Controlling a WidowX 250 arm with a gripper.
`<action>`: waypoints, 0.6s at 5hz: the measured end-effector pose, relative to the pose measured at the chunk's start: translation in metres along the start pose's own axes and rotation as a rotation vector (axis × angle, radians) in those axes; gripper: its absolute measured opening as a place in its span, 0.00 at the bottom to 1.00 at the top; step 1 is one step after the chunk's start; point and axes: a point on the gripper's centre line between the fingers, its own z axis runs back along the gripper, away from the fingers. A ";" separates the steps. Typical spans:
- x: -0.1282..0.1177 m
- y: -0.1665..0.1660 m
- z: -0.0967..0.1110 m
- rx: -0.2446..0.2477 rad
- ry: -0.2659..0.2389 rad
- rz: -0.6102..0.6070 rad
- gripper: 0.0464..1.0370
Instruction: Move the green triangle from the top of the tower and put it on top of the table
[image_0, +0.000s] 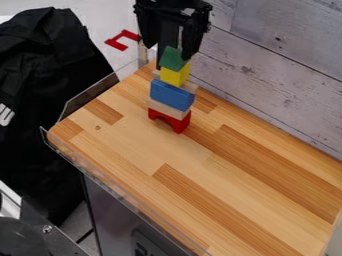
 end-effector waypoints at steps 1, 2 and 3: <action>0.005 0.000 -0.003 -0.006 0.004 0.001 0.96; 0.005 0.001 -0.012 -0.015 0.027 0.002 0.96; 0.007 0.002 -0.015 -0.018 0.031 0.007 0.96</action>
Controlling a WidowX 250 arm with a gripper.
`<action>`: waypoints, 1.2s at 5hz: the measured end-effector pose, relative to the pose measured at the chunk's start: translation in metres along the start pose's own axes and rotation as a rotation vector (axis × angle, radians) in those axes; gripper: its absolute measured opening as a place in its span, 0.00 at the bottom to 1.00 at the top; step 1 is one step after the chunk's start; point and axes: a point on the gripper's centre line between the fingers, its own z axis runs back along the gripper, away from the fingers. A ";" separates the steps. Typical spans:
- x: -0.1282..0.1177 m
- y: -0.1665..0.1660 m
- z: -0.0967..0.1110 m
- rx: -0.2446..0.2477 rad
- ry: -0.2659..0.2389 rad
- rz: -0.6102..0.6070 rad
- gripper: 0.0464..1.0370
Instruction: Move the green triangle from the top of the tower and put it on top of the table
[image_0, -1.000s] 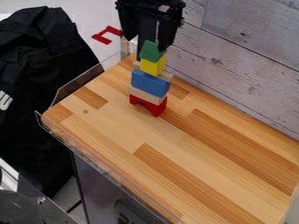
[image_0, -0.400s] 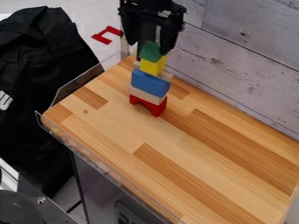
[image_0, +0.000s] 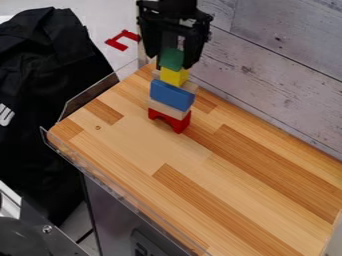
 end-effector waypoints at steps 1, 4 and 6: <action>0.002 0.001 -0.003 -0.001 0.000 0.018 0.93; 0.004 0.001 -0.008 -0.009 -0.002 0.029 0.51; -0.001 -0.002 0.025 0.034 -0.068 0.039 0.51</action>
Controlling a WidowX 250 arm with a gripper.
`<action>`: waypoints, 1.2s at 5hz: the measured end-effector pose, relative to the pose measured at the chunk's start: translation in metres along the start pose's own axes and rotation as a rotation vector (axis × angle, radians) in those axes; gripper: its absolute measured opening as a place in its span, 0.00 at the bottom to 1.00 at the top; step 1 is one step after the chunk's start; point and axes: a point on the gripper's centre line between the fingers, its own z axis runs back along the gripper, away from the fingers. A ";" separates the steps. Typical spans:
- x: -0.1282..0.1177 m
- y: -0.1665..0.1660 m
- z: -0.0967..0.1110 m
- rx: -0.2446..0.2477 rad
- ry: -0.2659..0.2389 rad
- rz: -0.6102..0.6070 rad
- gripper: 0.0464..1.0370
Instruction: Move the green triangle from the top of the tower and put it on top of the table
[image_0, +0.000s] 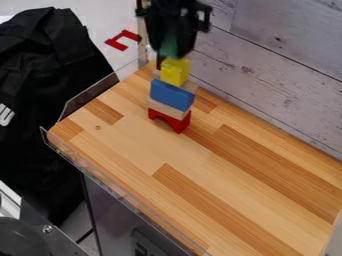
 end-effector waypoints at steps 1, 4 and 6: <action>-0.004 -0.008 0.014 0.025 -0.020 -0.013 0.51; -0.033 -0.097 -0.020 -0.042 0.066 -0.189 0.51; -0.037 -0.133 -0.072 -0.037 0.122 -0.285 0.51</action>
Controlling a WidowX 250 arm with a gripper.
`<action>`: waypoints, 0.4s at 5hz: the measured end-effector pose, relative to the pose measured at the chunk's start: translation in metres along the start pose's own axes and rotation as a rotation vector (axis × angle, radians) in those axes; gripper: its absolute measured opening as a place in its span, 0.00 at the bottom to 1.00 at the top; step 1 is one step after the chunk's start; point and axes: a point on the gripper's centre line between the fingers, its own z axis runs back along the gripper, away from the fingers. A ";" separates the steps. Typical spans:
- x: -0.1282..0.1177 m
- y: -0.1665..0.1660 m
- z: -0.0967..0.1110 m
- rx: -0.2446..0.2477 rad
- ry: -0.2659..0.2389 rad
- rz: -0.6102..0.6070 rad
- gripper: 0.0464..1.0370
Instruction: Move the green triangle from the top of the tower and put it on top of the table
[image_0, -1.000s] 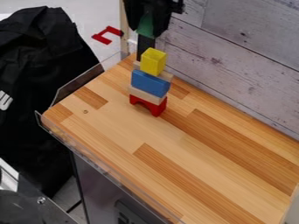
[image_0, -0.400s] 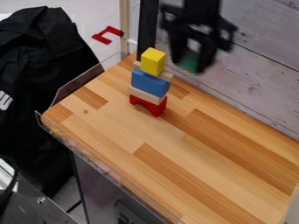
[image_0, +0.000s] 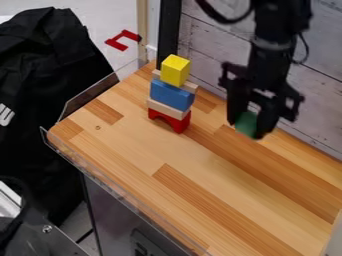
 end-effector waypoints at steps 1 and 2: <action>0.005 -0.010 -0.017 0.003 -0.003 -0.011 0.51; 0.008 -0.017 -0.039 0.001 0.005 -0.028 0.51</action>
